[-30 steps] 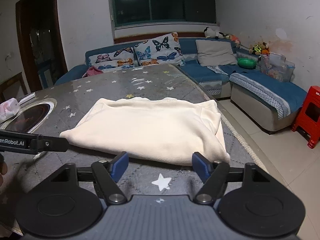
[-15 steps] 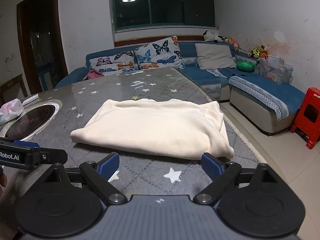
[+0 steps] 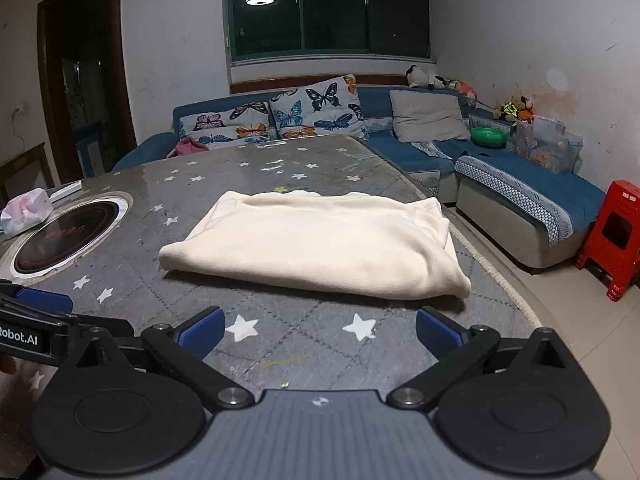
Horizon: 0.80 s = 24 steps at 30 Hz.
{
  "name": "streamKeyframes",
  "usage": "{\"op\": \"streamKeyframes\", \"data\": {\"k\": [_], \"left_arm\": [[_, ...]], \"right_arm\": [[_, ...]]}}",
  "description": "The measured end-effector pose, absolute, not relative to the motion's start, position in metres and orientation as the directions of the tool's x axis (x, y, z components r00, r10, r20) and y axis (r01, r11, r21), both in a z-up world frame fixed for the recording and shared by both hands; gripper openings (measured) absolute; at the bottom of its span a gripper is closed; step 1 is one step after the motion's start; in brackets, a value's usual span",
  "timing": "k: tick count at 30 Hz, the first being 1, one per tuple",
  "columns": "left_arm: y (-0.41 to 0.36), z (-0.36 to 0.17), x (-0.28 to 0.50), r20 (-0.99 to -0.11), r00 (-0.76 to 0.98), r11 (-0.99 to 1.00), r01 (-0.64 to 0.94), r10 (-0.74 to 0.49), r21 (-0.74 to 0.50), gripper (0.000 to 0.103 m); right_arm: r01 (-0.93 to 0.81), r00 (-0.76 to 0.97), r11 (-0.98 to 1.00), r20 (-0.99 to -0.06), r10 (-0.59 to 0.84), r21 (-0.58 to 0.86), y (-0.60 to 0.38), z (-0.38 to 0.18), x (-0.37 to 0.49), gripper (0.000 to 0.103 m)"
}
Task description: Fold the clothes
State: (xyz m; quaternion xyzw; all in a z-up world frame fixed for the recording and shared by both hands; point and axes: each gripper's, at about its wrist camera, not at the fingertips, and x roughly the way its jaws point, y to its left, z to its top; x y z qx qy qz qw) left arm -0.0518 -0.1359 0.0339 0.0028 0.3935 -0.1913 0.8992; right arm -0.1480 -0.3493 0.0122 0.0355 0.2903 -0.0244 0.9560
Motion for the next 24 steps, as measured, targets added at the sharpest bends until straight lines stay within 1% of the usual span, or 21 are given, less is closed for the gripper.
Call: {"op": "streamKeyframes", "data": {"k": [11, 24], "left_arm": [[-0.138, 0.039, -0.066, -0.698, 0.629, 0.924, 0.358, -0.343, -0.131, 0.103], [-0.140, 0.040, -0.073, -0.691, 0.638, 0.923, 0.366, -0.340, -0.117, 0.103]], "right_arm": [[0.067, 0.832, 0.996, -0.555, -0.026, 0.053, -0.345, 0.013, -0.158, 0.103], [0.107, 0.818, 0.991, -0.573, -0.041, 0.081, -0.350, 0.007, -0.162, 0.103]]}}
